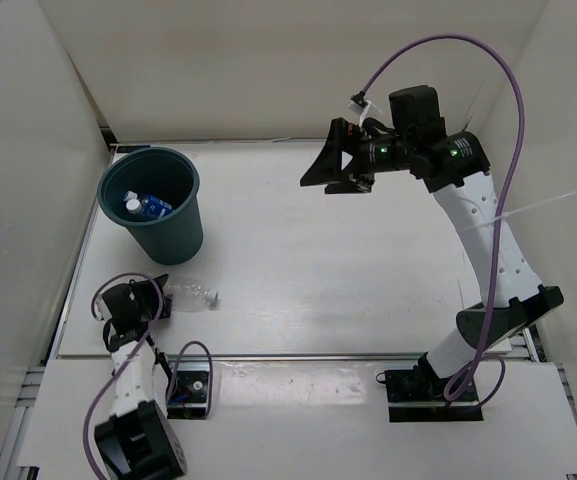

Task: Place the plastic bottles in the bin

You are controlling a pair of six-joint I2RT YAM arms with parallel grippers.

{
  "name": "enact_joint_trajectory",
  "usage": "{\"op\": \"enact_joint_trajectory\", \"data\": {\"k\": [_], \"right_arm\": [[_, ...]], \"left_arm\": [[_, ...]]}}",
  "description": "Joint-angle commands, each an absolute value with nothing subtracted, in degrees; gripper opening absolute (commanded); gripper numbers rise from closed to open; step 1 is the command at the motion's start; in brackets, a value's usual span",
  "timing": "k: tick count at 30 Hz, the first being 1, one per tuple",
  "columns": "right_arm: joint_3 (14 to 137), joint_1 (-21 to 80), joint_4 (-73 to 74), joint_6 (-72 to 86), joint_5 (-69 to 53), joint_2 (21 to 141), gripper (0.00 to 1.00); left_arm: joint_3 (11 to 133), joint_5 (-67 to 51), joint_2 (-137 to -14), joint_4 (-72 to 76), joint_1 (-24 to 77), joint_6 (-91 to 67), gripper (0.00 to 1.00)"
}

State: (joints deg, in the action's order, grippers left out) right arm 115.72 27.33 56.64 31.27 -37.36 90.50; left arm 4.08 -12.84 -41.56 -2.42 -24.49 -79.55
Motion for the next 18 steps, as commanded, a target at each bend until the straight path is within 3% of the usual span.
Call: {"op": "enact_joint_trajectory", "data": {"k": [1, 4, 10, 18], "right_arm": [[117.1, 27.0, 53.4, 31.5, -39.1, 90.4, 1.00], [113.9, 27.0, 50.4, 32.9, -39.8, 89.7, 1.00], [110.5, 27.0, 46.8, 34.0, -40.4, 89.7, 1.00], [109.4, 27.5, 46.1, 34.5, -40.4, 87.8, 1.00]], "left_arm": [[5.5, -14.1, -33.4, -21.1, -24.7, -74.8, 0.49], [13.2, -12.2, -27.2, -29.9, -24.7, -70.6, 0.48], [34.2, -9.9, -26.6, -45.5, -24.7, -63.6, 0.48], [60.2, -9.9, -35.7, -50.7, -24.7, -58.2, 0.48]]}}
